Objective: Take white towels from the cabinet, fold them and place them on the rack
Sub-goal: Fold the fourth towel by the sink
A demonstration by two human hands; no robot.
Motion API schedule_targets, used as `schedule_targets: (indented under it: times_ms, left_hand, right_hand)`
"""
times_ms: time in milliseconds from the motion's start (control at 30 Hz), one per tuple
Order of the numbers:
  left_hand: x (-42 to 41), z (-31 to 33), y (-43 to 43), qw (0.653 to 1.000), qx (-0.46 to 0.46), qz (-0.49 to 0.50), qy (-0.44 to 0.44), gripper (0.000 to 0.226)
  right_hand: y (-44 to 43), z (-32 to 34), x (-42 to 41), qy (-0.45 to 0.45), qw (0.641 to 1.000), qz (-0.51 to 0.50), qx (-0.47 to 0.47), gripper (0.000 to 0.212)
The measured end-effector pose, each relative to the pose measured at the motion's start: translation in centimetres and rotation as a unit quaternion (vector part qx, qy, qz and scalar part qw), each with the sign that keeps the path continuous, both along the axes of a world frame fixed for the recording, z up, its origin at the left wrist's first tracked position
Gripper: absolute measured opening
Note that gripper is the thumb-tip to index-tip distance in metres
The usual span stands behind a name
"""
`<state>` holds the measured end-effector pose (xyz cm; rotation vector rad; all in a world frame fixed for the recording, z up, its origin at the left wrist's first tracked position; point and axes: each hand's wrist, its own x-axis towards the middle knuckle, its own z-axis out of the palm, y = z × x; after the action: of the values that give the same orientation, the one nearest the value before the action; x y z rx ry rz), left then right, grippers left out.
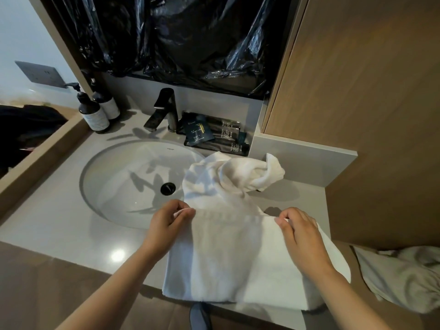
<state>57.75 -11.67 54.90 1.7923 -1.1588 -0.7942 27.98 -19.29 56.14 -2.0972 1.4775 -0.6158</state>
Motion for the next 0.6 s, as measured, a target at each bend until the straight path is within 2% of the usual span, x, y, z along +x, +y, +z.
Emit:
schedule_targets:
  times_ms: [100,167,233,333,433,500,600]
  left_hand:
    - [0.1,-0.3,-0.2,1.000,-0.001,0.026,0.007,0.015]
    - [0.1,-0.8,-0.4,0.998,0.035,0.044,-0.005,0.015]
    - [0.0,-1.5,-0.9,0.995,0.084,0.036,-0.037,0.015]
    - [-0.3,-1.5,-1.6,0.986,0.121,-0.030,-0.114,0.013]
    - [-0.9,-0.5,-2.1,0.953,0.039,-0.108,-0.280,0.024]
    - [-2.2,0.9,-2.7,0.942,0.007,-0.163,-0.292,0.032]
    - [-4.2,1.9,-3.5,0.930,0.013,-0.218,-0.297,0.037]
  right_hand:
    - [-0.2,-0.3,0.4,-0.008,1.000,-0.004,-0.021,0.018]
    - [-0.6,-0.7,0.6,0.019,1.000,0.012,-0.017,0.019]
    - [-1.2,-1.1,0.5,0.051,0.998,0.024,0.026,0.022]
    - [-2.2,-1.4,-0.3,0.079,0.992,0.037,0.094,0.027]
    - [-2.7,-1.7,-1.6,0.093,0.986,0.054,0.130,0.025]
    - [-2.8,-2.1,-2.3,0.088,0.983,0.067,0.148,0.024]
    - [-3.0,-2.7,-2.7,0.099,0.977,0.108,0.157,0.033]
